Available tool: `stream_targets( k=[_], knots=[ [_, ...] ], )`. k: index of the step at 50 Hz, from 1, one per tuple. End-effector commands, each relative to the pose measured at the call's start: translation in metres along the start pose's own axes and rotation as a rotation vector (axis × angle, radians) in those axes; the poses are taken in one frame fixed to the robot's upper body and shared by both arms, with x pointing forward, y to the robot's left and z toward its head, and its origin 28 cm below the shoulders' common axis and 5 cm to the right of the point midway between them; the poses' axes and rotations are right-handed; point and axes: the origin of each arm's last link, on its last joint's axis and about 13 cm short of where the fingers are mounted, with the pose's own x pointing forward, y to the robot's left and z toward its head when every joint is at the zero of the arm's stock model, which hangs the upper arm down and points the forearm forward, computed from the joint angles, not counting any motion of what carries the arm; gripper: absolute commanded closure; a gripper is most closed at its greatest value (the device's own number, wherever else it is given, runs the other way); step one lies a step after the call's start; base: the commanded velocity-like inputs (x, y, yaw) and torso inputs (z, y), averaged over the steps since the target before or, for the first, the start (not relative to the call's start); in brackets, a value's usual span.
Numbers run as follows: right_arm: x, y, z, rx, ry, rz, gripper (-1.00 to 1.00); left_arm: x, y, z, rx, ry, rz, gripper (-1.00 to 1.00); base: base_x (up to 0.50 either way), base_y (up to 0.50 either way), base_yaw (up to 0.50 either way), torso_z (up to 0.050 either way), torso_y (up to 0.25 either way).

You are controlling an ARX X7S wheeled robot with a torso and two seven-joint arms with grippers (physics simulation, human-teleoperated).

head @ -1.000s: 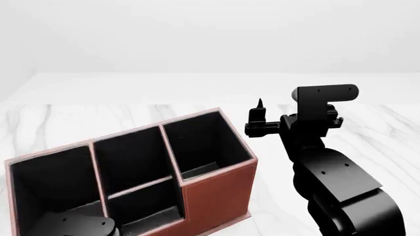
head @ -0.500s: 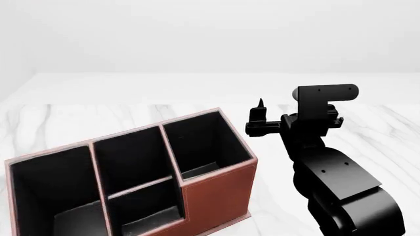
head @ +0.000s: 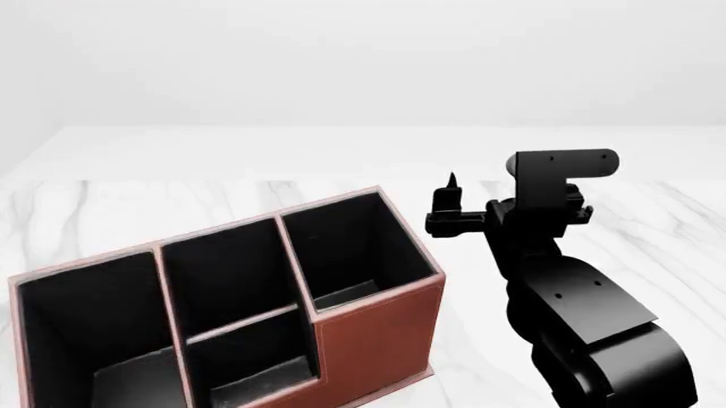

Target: Pick up the book and place it in the front compartment of the caddy.

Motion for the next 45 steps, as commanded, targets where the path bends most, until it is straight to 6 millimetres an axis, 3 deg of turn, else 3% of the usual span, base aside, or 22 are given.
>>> stream_targets(
  k=[1,12,13,22,30,38,44,45],
  knots=[
    [0.0,-0.001,-0.002,0.007,0.004,-0.004,-1.0,0.017,0.01,-0.002,0.009,0.037,0.008,-1.0,0.0,0.0,0.0,0.0,0.0],
    [0.0,-0.002,-0.002,0.02,0.004,-0.003,-1.0,0.045,0.016,0.005,0.027,0.07,-0.008,-1.0,0.0,0.0,0.0,0.0,0.0],
    [0.0,-0.002,-0.002,0.022,0.004,-0.002,-1.0,0.046,0.016,0.006,0.025,0.067,-0.009,1.0,0.0,0.0,0.0,0.0,0.0],
    [0.0,-0.002,-0.001,0.031,0.002,-0.003,-1.0,0.053,0.019,0.006,0.033,0.094,-0.011,1.0,0.0,0.0,0.0,0.0,0.0],
    [0.0,-0.004,-0.002,0.038,0.002,-0.005,-1.0,0.044,0.018,0.007,0.076,0.111,0.056,1.0,0.0,0.0,0.0,-0.002,0.0],
    [-0.001,-0.004,-0.001,0.037,-0.001,-0.006,-1.0,0.001,0.019,0.024,0.267,0.064,0.197,1.0,0.0,0.0,0.0,0.0,0.0],
    [-0.001,-0.003,0.0,0.034,-0.002,-0.002,-1.0,-0.018,0.014,0.035,0.36,0.188,0.204,1.0,0.0,0.0,0.0,0.0,0.0],
    [-0.001,-0.003,0.0,0.035,-0.002,-0.001,-1.0,-0.031,0.013,0.041,0.361,0.07,0.222,1.0,0.0,0.0,0.0,0.0,0.0]
  ],
)
